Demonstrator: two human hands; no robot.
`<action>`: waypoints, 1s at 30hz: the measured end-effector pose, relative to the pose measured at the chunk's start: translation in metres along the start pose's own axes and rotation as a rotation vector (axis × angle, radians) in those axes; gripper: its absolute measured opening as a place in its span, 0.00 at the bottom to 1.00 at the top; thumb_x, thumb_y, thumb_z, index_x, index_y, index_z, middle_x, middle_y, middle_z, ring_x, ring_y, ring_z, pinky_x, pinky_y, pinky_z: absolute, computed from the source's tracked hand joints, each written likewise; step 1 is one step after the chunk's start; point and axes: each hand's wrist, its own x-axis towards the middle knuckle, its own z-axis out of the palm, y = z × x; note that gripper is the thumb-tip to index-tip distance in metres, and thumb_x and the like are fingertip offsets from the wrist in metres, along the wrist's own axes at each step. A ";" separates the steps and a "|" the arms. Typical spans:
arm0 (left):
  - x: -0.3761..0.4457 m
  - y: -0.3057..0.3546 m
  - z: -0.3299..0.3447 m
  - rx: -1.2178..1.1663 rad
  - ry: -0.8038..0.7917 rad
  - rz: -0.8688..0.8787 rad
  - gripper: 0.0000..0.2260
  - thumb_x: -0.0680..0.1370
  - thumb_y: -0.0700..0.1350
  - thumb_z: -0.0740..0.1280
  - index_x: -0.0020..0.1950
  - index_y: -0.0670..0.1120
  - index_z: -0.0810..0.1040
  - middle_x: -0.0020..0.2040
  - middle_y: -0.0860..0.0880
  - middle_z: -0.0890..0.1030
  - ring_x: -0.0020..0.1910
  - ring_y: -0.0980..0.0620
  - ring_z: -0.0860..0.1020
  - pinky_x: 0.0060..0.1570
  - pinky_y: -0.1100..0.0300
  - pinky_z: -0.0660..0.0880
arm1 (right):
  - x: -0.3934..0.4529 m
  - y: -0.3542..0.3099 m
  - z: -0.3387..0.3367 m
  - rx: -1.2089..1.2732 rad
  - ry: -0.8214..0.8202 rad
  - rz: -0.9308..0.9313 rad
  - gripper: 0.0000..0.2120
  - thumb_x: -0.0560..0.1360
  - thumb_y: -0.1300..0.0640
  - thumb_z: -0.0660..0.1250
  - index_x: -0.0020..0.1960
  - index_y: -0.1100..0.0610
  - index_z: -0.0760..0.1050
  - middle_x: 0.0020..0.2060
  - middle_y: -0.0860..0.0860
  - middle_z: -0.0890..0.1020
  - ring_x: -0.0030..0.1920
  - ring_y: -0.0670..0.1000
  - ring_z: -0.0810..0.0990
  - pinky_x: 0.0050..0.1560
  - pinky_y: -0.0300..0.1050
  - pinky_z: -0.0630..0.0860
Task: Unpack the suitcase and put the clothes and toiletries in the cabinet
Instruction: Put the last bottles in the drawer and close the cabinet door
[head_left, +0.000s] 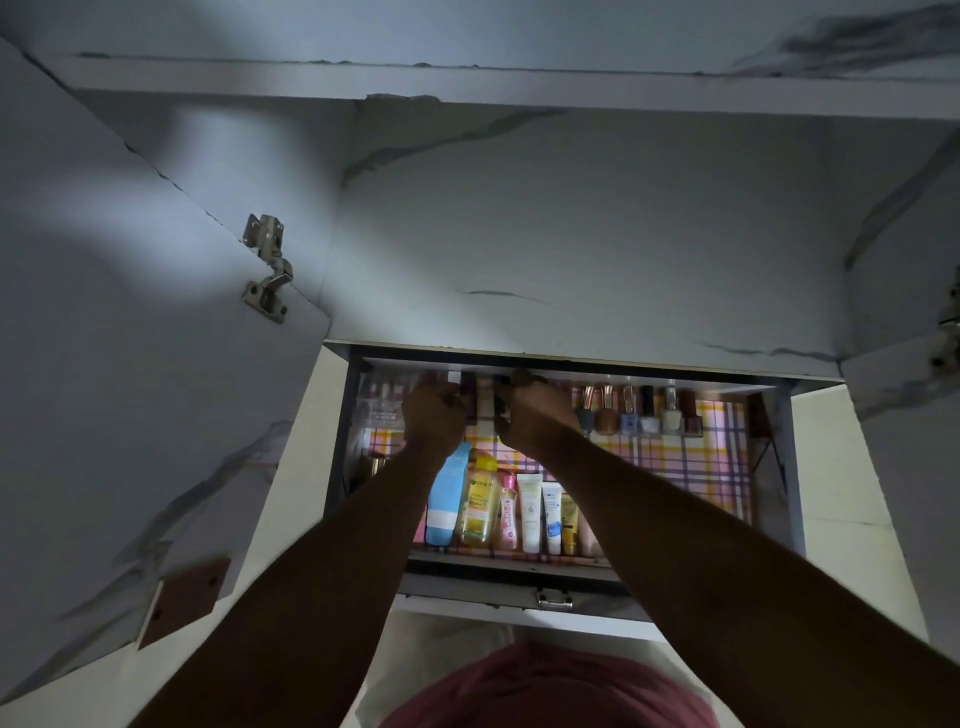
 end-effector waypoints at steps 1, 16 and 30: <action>0.001 0.000 0.003 -0.020 0.005 -0.005 0.06 0.79 0.38 0.70 0.51 0.44 0.87 0.48 0.47 0.87 0.48 0.47 0.85 0.50 0.45 0.83 | -0.001 0.000 -0.002 0.074 -0.001 0.008 0.25 0.71 0.50 0.76 0.68 0.52 0.80 0.58 0.54 0.83 0.53 0.57 0.84 0.53 0.49 0.82; -0.009 0.017 0.001 0.147 0.065 0.216 0.06 0.78 0.36 0.70 0.47 0.42 0.87 0.43 0.45 0.87 0.43 0.50 0.83 0.48 0.60 0.77 | 0.010 -0.021 0.003 0.266 0.077 0.137 0.21 0.71 0.47 0.79 0.59 0.55 0.81 0.49 0.54 0.86 0.50 0.56 0.85 0.52 0.46 0.79; -0.013 0.006 -0.004 0.269 -0.020 0.283 0.11 0.78 0.32 0.68 0.55 0.42 0.85 0.53 0.44 0.85 0.54 0.48 0.83 0.55 0.51 0.81 | -0.010 -0.022 0.005 0.208 0.045 0.353 0.15 0.77 0.45 0.73 0.59 0.52 0.81 0.46 0.50 0.85 0.47 0.51 0.84 0.47 0.44 0.80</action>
